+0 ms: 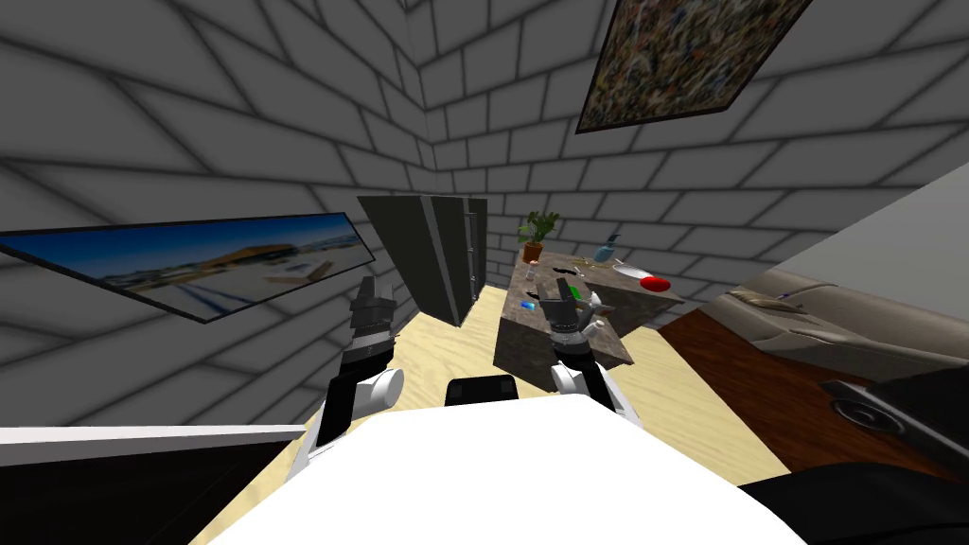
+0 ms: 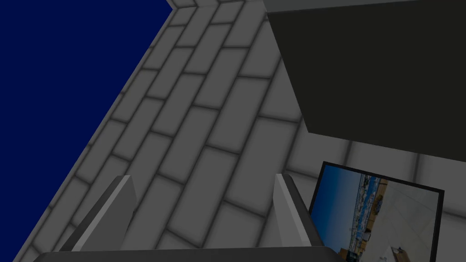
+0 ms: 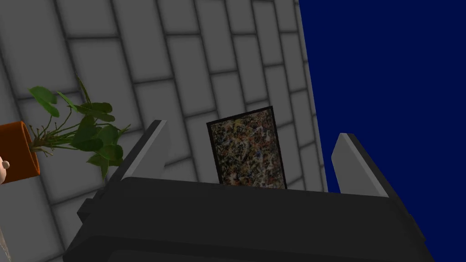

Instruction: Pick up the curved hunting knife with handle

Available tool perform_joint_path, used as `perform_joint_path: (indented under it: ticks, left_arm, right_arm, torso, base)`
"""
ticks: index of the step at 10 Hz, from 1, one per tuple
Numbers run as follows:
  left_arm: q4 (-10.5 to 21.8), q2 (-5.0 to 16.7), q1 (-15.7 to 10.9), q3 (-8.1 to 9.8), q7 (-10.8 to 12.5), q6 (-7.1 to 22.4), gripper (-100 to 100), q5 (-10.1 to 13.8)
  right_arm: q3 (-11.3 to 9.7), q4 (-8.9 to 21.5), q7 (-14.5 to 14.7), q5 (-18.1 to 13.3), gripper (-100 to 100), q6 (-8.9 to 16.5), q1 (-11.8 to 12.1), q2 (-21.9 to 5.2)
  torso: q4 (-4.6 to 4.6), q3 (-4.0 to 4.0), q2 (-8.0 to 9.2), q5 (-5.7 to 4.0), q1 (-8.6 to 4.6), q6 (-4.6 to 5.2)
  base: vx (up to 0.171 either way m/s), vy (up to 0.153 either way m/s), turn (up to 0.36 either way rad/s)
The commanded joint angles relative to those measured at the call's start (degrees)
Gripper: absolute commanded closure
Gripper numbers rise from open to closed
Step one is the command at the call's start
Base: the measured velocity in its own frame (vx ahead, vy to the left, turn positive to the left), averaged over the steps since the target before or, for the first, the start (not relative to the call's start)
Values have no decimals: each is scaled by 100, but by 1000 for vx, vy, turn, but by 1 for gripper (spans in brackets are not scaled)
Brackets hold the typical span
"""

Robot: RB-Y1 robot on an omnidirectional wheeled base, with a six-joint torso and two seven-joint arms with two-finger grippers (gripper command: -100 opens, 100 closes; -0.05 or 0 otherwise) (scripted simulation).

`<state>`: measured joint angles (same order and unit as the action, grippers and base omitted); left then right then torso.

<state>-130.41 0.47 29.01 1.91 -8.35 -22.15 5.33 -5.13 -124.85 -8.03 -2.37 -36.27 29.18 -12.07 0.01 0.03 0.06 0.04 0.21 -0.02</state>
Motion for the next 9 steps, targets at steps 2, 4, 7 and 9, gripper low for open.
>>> perform_joint_path:
  ticks: [2, 4, 7, 9]
  left_arm:
    - [0, 0, 0, 0, 0, 0, 0, 0]
    - [0, 0, 0, 0, 0, 0, 0, 0]
    - [0, 0, 1, 0, 0, 0, 0, 0]
    - [0, 0, 1, 0, 0, 0, 0, 0]
  right_arm:
    - [-137, 370, 71, -143, -100, -49, 85, -420]
    - [-235, 642, 120, -250, -100, -80, 137, -721]
    - [-451, 1202, 236, -487, -100, -154, 248, -1283]
    - [-567, 1463, 301, -616, -100, -196, 304, -1568]
  torso:
    - [1, 2, 4, 4, 17, 0]
    - [0, 1, 1, 2, 10, 0]
    - [1, 3, 4, 2, 2, 3]
    - [1, 1, 0, 2, 4, 3]
  base:
    - [-22, 102, 108]
    - [-14, 72, 85]
    - [-20, 77, 107]
    - [-12, 88, 92]
